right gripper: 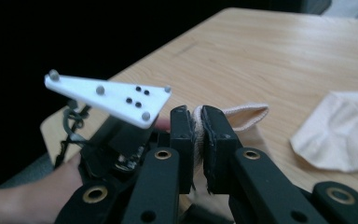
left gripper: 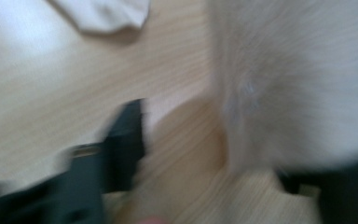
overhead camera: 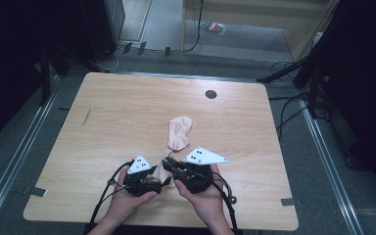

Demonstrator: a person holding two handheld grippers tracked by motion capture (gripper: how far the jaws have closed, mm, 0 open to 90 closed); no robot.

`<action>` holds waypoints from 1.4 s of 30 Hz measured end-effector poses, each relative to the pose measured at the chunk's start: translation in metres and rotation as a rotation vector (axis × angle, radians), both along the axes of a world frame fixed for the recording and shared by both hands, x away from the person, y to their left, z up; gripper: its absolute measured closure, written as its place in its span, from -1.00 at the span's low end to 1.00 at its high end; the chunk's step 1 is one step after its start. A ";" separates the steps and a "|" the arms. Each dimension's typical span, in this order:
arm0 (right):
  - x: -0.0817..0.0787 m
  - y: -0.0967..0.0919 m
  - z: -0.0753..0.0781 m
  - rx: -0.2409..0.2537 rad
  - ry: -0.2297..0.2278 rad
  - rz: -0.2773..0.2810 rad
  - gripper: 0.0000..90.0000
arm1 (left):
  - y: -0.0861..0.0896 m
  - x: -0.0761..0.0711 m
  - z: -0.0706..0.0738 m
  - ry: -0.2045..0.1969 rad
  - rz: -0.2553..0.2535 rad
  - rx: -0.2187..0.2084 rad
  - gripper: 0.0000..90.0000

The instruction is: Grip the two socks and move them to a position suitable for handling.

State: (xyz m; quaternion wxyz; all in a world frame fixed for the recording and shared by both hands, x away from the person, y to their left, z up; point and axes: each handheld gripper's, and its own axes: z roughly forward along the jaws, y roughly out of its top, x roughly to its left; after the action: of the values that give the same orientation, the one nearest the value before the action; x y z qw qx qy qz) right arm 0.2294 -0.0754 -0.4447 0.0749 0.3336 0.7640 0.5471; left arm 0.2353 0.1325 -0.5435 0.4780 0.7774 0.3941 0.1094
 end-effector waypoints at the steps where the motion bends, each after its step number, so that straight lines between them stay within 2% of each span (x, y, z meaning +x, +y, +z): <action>1: -0.001 -0.004 0.002 0.010 -0.021 -0.012 0.89 | 0.010 -0.004 0.008 -0.077 0.067 0.064 0.76; 2: -0.001 -0.004 0.002 0.010 -0.021 -0.012 0.89 | 0.010 -0.004 0.008 -0.077 0.067 0.064 0.83; 3: 0.000 -0.007 0.002 0.010 -0.024 -0.023 0.89 | 0.016 -0.008 0.012 -0.129 0.124 0.108 0.83; 4: 0.004 -0.013 -0.004 -0.002 -0.015 -0.053 0.90 | 0.028 -0.014 0.019 -0.212 0.207 0.170 0.91; 5: 0.004 -0.013 -0.004 -0.002 -0.015 -0.053 0.90 | 0.028 -0.014 0.019 -0.212 0.207 0.170 0.94; 6: 0.006 -0.016 -0.009 -0.014 0.000 -0.062 0.90 | 0.031 -0.016 0.022 -0.249 0.237 0.200 0.94; 7: 0.009 -0.018 -0.015 -0.030 0.012 -0.073 0.90 | 0.033 -0.018 0.024 -0.277 0.245 0.232 0.94; 8: 0.015 -0.020 -0.030 -0.065 0.046 -0.088 0.91 | 0.027 -0.016 0.021 -0.281 0.221 0.318 0.89; 9: 0.015 -0.020 -0.030 -0.065 0.046 -0.088 0.91 | 0.027 -0.016 0.021 -0.281 0.221 0.318 0.86; 10: 0.018 -0.021 -0.038 -0.086 0.067 -0.096 0.91 | 0.022 -0.016 0.016 -0.277 0.198 0.353 0.86; 11: 0.023 -0.024 -0.052 -0.145 0.098 -0.119 0.91 | 0.012 -0.015 0.007 -0.232 0.131 0.388 0.76; 12: 0.023 -0.024 -0.052 -0.145 0.098 -0.119 0.91 | 0.012 -0.015 0.007 -0.232 0.131 0.388 0.68; 13: 0.029 -0.031 -0.064 -0.186 0.132 -0.136 0.91 | 0.004 -0.016 0.001 -0.192 0.052 0.372 0.61; 14: 0.029 -0.031 -0.064 -0.186 0.132 -0.136 0.91 | 0.004 -0.016 0.001 -0.192 0.052 0.372 0.56; 15: 0.033 -0.039 -0.072 -0.244 0.149 -0.155 0.91 | -0.002 -0.018 0.000 -0.190 -0.002 0.364 0.49; 16: 0.033 -0.039 -0.072 -0.244 0.149 -0.155 0.91 | -0.002 -0.018 0.000 -0.190 -0.002 0.364 0.41; 17: 0.038 -0.048 -0.077 -0.257 0.187 -0.154 0.91 | -0.005 -0.018 -0.001 -0.178 -0.060 0.349 0.33; 18: 0.038 -0.048 -0.077 -0.257 0.187 -0.154 0.91 | -0.005 -0.018 -0.001 -0.178 -0.060 0.349 0.26; 19: 0.042 -0.054 -0.081 -0.300 0.184 -0.160 0.90 | -0.003 -0.017 -0.001 -0.157 -0.105 0.315 0.16; 20: 0.042 -0.054 -0.081 -0.300 0.184 -0.160 0.90 | -0.003 -0.017 -0.001 -0.157 -0.105 0.315 0.05; 21: 0.044 -0.058 -0.082 -0.327 0.181 -0.152 0.81 | 0.002 -0.015 0.002 -0.129 -0.147 0.254 -0.03; 22: 0.045 -0.059 -0.082 -0.333 0.174 -0.144 0.65 | 0.002 -0.015 0.002 -0.129 -0.147 0.254 -0.10; 23: 0.045 -0.059 -0.082 -0.333 0.174 -0.144 0.65 | 0.006 -0.013 0.005 -0.118 -0.158 0.223 -0.10; 24: 0.046 -0.063 -0.080 -0.315 0.151 -0.179 0.34 | 0.018 -0.008 0.009 -0.097 -0.142 0.133 -0.15; 25: 0.045 -0.067 -0.077 -0.287 0.138 -0.204 0.31 | 0.018 -0.008 0.009 -0.097 -0.142 0.133 -0.15; 26: 0.045 -0.067 -0.077 -0.287 0.138 -0.204 0.31 | 0.025 -0.005 0.011 -0.080 -0.127 0.084 -0.15; 27: 0.041 -0.074 -0.071 -0.212 0.143 -0.235 0.28 | 0.032 -0.002 0.013 -0.059 -0.105 0.041 -0.12; 28: 0.041 -0.074 -0.071 -0.212 0.143 -0.235 0.28 | 0.038 0.002 0.013 -0.036 -0.074 0.008 -0.12; 29: 0.038 -0.076 -0.070 -0.181 0.154 -0.243 0.27 | 0.043 0.005 0.013 -0.016 -0.039 -0.009 -0.09; 30: 0.033 -0.078 -0.072 -0.192 0.172 -0.243 0.24 | 0.048 0.009 0.009 0.031 0.012 -0.005 -0.02; 31: 0.033 -0.078 -0.072 -0.192 0.172 -0.243 0.24 | 0.048 0.009 0.009 0.031 0.012 -0.005 0.00; 32: 0.029 -0.077 -0.080 -0.235 0.196 -0.230 0.22 | 0.047 0.011 0.007 0.061 0.026 -0.006 0.01; 33: 0.028 -0.076 -0.085 -0.252 0.208 -0.233 0.22 | 0.044 0.013 0.002 0.110 0.028 -0.013 0.02; 34: 0.028 -0.075 -0.088 -0.262 0.218 -0.246 0.22 | 0.041 0.013 0.001 0.127 0.023 -0.007 0.04; 37: 0.029 -0.070 -0.090 -0.276 0.218 -0.245 0.22 | 0.034 0.012 -0.001 0.141 0.007 0.012 0.07; 39: 0.027 -0.060 -0.094 -0.340 0.189 -0.230 0.29 | 0.025 0.010 -0.004 0.153 -0.010 0.053 0.20; 41: 0.025 -0.056 -0.096 -0.376 0.162 -0.245 0.50 | 0.022 0.009 -0.005 0.150 -0.010 0.066 0.44; 42: 0.025 -0.056 -0.096 -0.376 0.162 -0.245 0.50 | 0.022 0.009 -0.005 0.150 -0.010 0.066 0.60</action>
State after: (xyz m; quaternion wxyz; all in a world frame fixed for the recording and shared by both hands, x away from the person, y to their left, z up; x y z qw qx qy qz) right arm 0.2541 -0.1317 -0.5404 0.1399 0.4467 0.8098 0.3537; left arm 0.2443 0.1544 -0.5484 0.4219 0.8007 0.4209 0.0613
